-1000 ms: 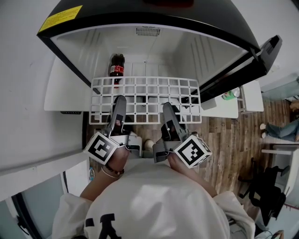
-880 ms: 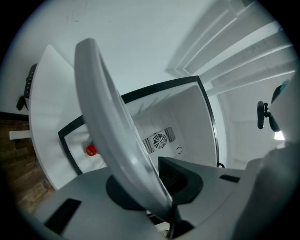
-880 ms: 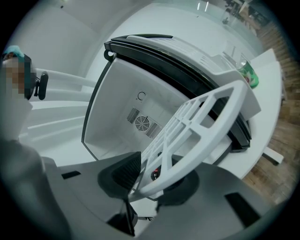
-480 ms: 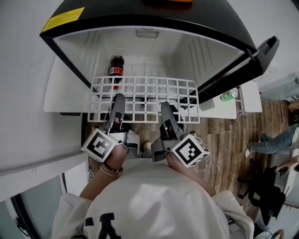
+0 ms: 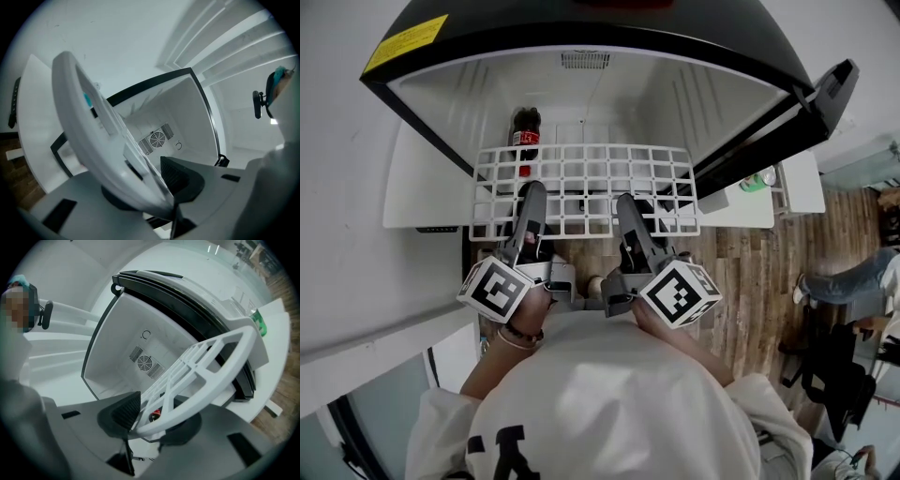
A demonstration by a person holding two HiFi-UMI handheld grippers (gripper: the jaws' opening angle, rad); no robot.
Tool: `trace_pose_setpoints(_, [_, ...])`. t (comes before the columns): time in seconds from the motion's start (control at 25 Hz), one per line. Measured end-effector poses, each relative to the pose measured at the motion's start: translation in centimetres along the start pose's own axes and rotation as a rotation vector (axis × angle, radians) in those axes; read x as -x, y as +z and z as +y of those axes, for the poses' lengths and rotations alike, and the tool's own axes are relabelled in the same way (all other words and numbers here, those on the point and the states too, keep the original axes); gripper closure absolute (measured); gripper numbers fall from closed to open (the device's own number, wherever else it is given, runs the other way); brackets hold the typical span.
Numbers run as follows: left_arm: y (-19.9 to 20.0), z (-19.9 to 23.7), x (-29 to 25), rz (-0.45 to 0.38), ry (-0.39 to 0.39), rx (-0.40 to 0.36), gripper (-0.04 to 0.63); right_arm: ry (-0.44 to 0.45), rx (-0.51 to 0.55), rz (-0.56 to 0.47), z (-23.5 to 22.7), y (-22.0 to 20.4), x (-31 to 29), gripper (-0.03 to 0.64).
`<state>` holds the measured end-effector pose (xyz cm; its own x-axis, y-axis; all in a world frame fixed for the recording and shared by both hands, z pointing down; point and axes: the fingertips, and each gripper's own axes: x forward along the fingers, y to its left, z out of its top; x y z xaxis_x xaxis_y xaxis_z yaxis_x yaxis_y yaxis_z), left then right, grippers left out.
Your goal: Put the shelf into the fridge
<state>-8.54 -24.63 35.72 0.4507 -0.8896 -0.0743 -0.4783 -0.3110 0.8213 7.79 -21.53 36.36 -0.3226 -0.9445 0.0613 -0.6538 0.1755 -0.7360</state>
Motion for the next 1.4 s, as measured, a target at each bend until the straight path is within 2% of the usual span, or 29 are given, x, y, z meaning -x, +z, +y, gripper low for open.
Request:
trace_pose_setpoints(0.12, [0.1, -0.1, -0.1, 0.006, 0.003, -0.03, 0.482, -0.005, 0.017, 0.007, 0.2, 0.1, -0.1, 0.481])
trace_pose_setpoints(0.84, [0.3, -0.4, -0.1, 0.02, 0.007, -0.067, 0.457, -0.002, 0.028, 0.008, 0.5, 0.3, -0.2, 0.477])
trace_pose_setpoints(1.4, [0.8, 0.4, -1.9, 0.01, 0.032, -0.117, 0.413, -0.005, 0.03, 0.02, -0.3, 0.8, -1.9, 0.474])
